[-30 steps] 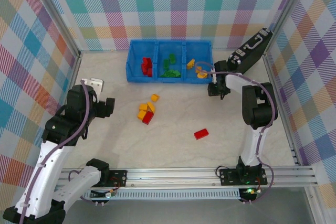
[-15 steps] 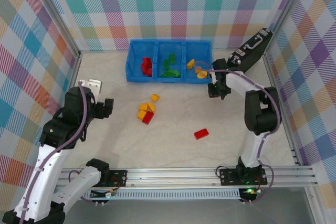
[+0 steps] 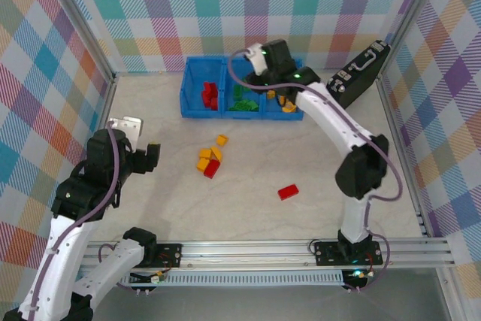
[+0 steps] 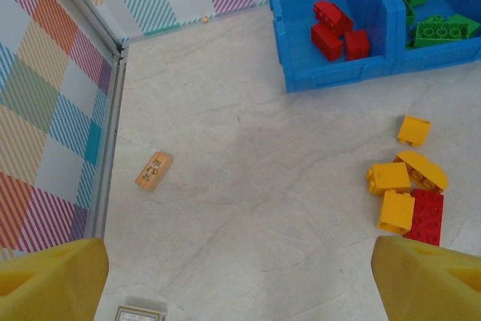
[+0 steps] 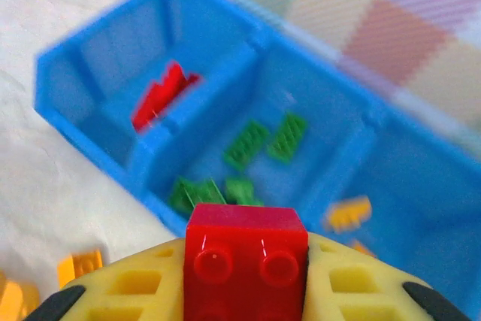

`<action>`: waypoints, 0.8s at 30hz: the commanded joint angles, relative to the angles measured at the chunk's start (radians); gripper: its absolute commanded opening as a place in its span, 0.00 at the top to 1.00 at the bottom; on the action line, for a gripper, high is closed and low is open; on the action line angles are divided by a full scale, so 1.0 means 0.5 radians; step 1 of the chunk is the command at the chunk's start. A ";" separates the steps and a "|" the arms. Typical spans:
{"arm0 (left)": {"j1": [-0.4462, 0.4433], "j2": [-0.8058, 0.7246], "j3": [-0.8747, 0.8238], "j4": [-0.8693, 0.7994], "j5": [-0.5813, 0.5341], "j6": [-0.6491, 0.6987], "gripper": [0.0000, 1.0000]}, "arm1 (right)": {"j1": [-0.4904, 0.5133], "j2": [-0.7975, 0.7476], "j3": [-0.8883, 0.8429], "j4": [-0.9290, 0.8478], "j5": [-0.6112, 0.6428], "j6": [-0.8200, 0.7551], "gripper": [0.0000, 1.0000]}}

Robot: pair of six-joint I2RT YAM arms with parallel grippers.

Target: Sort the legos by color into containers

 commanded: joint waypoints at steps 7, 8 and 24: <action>0.015 -0.095 0.032 -0.116 -0.044 -0.011 0.09 | 0.145 0.781 0.858 0.208 -0.149 -0.343 0.72; 0.015 -0.092 0.027 -0.114 -0.037 -0.004 0.09 | 0.149 0.868 0.954 0.198 -0.164 -0.350 0.72; 0.015 -0.057 -0.028 -0.100 0.013 -0.031 0.09 | 0.317 1.378 1.039 0.583 0.012 -1.002 0.70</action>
